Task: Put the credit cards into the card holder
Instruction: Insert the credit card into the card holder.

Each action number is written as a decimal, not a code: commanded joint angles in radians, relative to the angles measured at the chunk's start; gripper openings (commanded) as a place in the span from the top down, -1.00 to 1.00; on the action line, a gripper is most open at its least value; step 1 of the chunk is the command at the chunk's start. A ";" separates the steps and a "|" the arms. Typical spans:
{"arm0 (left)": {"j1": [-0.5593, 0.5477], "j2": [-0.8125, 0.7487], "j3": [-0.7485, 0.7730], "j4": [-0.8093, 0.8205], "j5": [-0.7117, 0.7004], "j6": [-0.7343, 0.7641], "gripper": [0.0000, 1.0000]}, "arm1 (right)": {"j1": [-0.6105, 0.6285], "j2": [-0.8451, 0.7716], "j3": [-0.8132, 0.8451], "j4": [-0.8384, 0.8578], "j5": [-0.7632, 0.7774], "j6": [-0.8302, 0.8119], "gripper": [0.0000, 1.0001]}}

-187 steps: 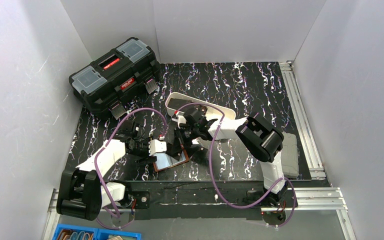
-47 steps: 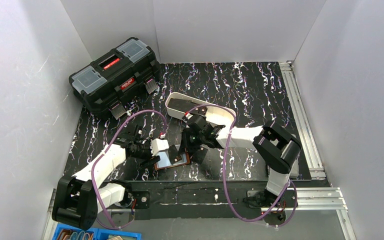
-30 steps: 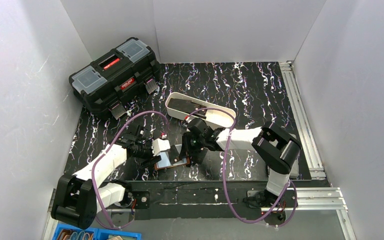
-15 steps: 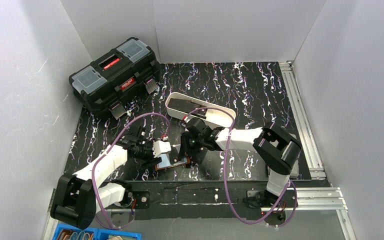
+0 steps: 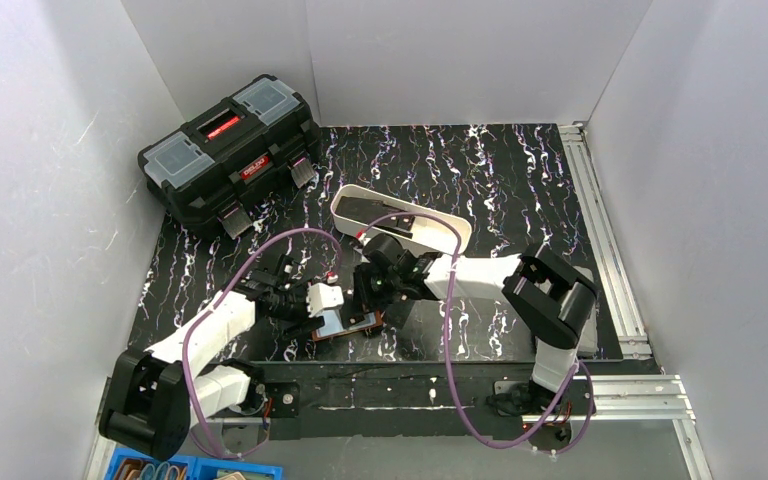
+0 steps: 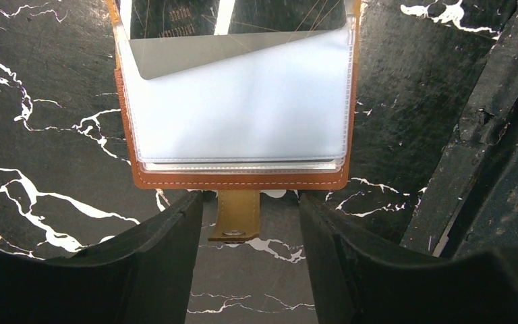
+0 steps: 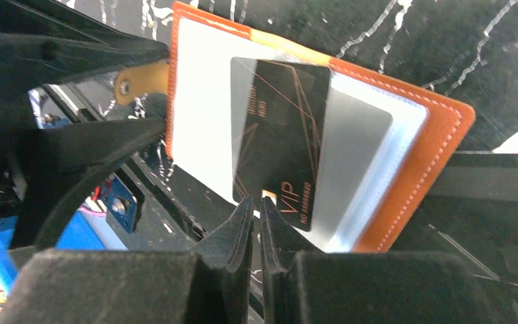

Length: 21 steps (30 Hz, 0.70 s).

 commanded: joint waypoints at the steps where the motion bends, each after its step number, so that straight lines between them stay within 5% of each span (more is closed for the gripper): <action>1: -0.005 -0.029 -0.016 -0.029 0.014 -0.015 -0.06 | 0.004 -0.053 -0.057 -0.023 0.032 -0.036 0.72; 9: -0.021 -0.034 0.004 -0.031 0.013 -0.115 -0.03 | 0.007 -0.069 -0.096 0.029 0.052 -0.038 0.56; 21: -0.053 -0.021 0.004 -0.028 0.003 -0.119 -0.02 | 0.035 -0.022 -0.030 0.009 0.052 -0.063 0.58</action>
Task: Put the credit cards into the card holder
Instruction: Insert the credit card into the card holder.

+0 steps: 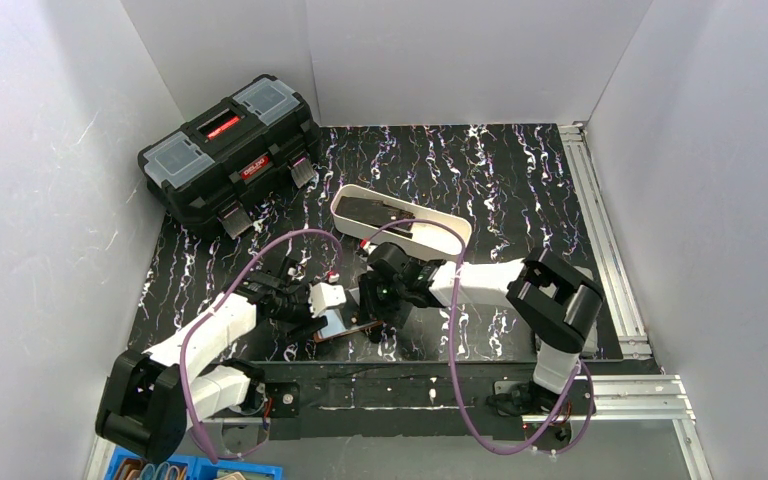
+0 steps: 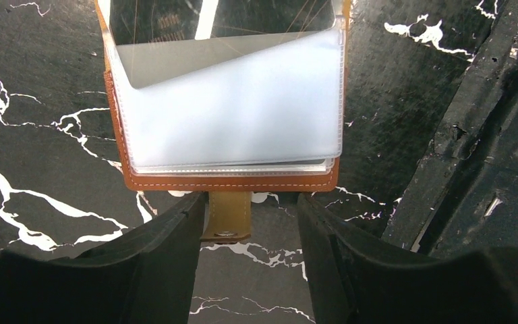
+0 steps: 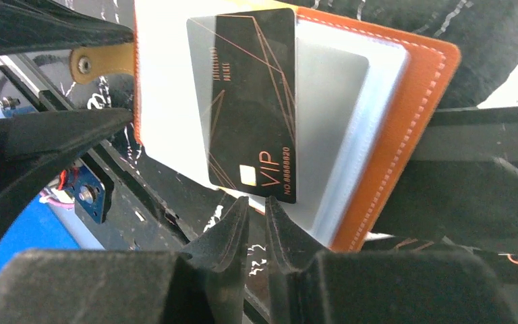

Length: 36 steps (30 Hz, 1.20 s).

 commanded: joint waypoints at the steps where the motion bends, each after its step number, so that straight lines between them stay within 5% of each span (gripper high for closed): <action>1: -0.015 -0.002 0.011 -0.025 0.021 -0.005 -0.02 | 0.017 0.023 0.067 0.005 0.008 -0.028 0.58; 36: -0.018 -0.024 0.022 -0.055 -0.002 -0.006 -0.02 | -0.074 0.008 0.021 0.054 -0.046 -0.009 0.45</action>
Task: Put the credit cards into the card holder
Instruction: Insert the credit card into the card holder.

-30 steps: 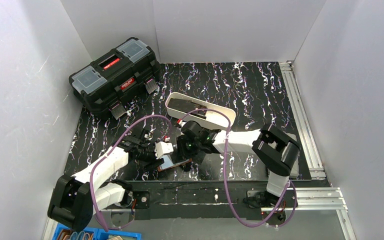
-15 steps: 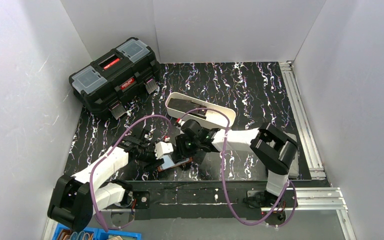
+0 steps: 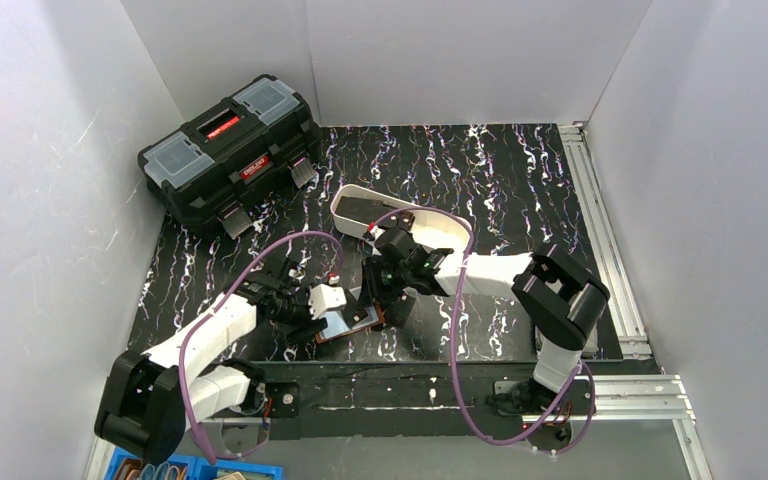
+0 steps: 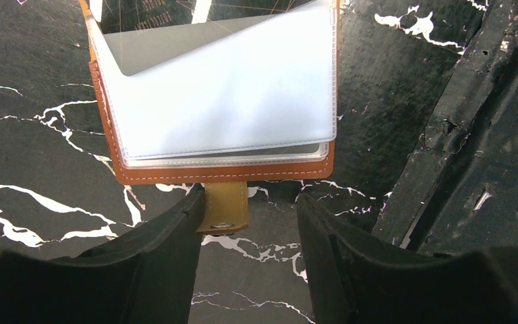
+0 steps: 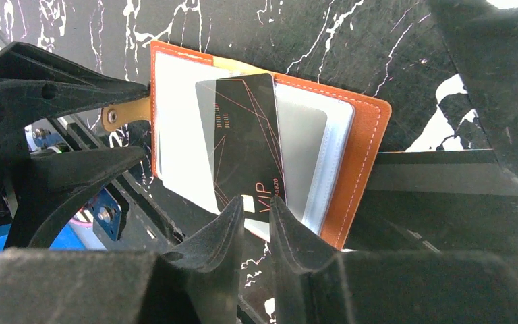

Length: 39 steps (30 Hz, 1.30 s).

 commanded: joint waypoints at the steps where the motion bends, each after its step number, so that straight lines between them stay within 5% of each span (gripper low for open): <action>1: -0.004 -0.018 0.022 -0.028 0.009 0.006 -0.02 | 0.005 0.018 -0.015 0.040 -0.026 0.008 0.46; 39: -0.010 -0.006 0.014 0.004 0.011 0.009 -0.02 | 0.044 0.056 0.047 0.011 -0.074 -0.007 0.41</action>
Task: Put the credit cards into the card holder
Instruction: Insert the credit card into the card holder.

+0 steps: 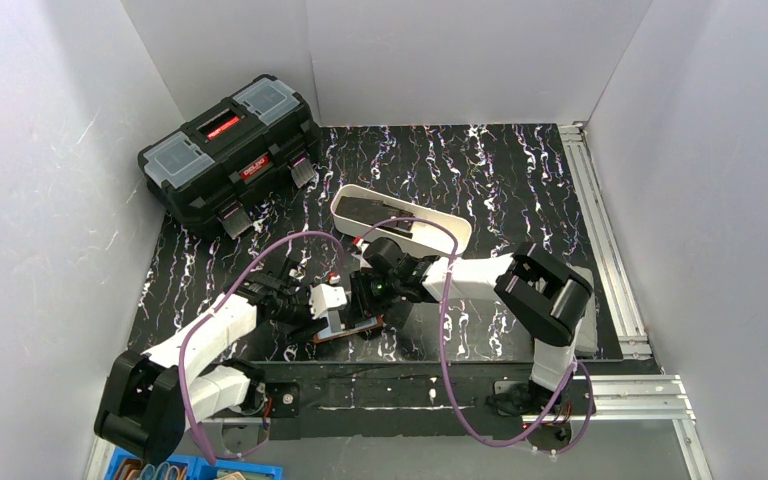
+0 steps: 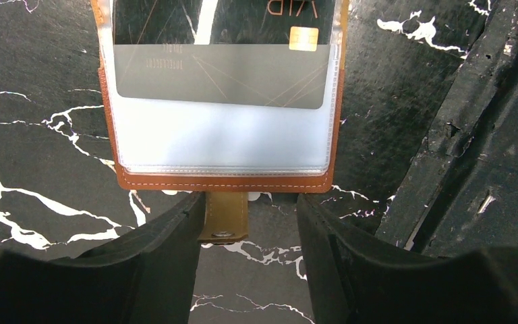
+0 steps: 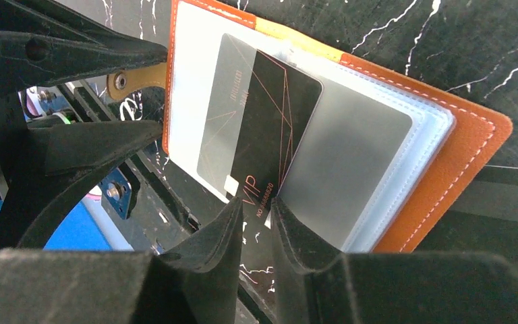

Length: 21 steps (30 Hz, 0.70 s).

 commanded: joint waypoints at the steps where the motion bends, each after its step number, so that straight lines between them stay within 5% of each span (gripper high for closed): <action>1: -0.005 -0.008 0.012 -0.010 0.011 0.010 -0.01 | -0.032 -0.025 0.018 -0.020 0.002 -0.029 0.41; 21: -0.006 -0.020 0.010 -0.012 0.002 0.014 -0.02 | -0.078 0.061 0.086 0.033 -0.066 0.007 0.39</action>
